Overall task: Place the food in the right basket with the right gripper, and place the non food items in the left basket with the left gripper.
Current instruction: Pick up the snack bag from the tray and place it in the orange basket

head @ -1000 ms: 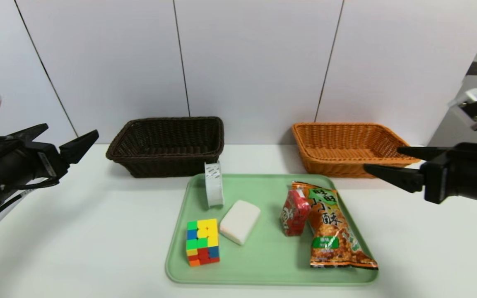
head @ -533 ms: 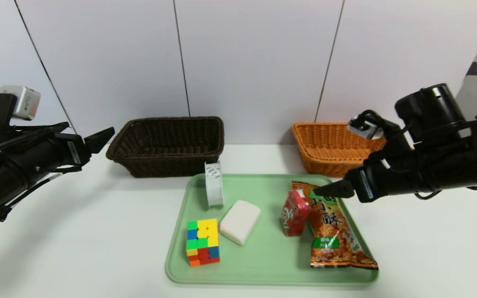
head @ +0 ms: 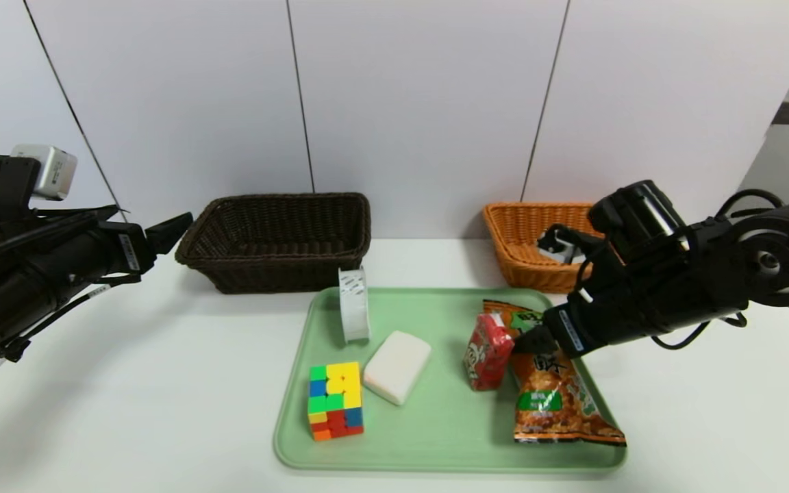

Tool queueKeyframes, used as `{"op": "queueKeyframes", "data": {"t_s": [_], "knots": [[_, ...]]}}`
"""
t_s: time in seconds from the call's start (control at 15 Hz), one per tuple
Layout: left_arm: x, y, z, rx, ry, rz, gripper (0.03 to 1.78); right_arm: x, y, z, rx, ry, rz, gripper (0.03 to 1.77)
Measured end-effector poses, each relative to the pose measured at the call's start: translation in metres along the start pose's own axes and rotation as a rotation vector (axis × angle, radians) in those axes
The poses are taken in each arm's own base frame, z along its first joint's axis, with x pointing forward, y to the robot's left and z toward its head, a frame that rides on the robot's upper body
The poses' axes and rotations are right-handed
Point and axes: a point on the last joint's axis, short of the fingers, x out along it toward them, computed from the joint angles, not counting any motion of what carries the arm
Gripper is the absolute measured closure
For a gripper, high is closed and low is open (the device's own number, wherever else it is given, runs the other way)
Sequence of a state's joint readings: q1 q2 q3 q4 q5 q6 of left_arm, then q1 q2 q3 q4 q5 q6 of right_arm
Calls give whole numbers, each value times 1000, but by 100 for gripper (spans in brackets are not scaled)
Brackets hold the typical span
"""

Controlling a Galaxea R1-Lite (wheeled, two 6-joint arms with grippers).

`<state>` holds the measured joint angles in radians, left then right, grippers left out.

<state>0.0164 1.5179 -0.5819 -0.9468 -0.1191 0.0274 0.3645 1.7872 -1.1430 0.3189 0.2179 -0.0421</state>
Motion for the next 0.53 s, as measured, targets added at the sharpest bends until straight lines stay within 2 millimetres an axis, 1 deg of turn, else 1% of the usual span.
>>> {"op": "queueKeyframes", "data": {"t_s": [0.33, 0.53], "knots": [[0, 0, -1, -1, 2, 0, 12, 17, -4, -6, 7, 52, -28, 9], [0, 0, -1, -1, 3, 1, 12, 23, -5, -8, 8, 73, -28, 9]]}}
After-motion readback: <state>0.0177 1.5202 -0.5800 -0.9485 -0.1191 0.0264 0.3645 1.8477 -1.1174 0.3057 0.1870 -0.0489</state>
